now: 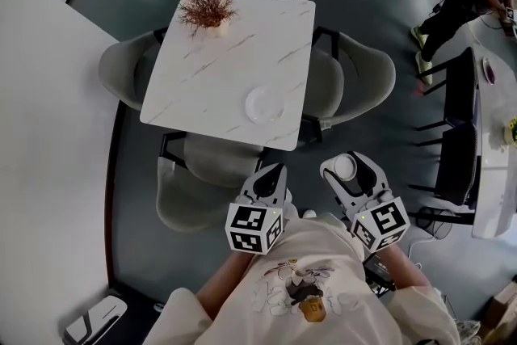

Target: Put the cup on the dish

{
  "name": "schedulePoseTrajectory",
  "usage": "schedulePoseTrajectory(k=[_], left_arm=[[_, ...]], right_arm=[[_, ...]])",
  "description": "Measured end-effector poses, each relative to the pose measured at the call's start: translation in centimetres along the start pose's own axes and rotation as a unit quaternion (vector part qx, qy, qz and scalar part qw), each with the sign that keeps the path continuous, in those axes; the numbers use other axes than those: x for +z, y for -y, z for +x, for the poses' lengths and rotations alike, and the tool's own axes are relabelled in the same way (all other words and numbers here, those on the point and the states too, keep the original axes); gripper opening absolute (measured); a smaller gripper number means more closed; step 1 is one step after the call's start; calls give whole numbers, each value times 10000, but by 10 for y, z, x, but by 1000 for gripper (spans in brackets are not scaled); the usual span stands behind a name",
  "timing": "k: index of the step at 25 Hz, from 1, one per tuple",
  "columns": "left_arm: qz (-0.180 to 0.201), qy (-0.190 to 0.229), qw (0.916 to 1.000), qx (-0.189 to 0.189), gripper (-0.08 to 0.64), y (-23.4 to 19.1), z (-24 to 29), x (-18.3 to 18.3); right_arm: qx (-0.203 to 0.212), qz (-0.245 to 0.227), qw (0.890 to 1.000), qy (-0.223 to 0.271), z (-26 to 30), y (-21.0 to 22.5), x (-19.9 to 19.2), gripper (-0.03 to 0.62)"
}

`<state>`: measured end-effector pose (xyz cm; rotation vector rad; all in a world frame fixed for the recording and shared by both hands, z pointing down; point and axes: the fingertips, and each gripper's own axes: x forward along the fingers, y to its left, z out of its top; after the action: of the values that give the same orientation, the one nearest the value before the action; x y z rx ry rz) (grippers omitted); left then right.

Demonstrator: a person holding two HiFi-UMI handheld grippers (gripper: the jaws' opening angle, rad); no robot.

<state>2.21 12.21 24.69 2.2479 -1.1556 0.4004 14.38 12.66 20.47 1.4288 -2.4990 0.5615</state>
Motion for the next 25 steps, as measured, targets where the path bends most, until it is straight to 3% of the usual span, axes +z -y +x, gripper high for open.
schedulePoseTrajectory(k=[13, 25], left_arm=[[264, -201, 9987, -387, 3, -62, 56, 41], [-59, -252, 9996, 79, 3, -76, 78, 41]], right_arm=[[-349, -172, 9992, -17, 77, 18, 37, 273], [191, -466, 9979, -398, 116, 37, 28, 273]])
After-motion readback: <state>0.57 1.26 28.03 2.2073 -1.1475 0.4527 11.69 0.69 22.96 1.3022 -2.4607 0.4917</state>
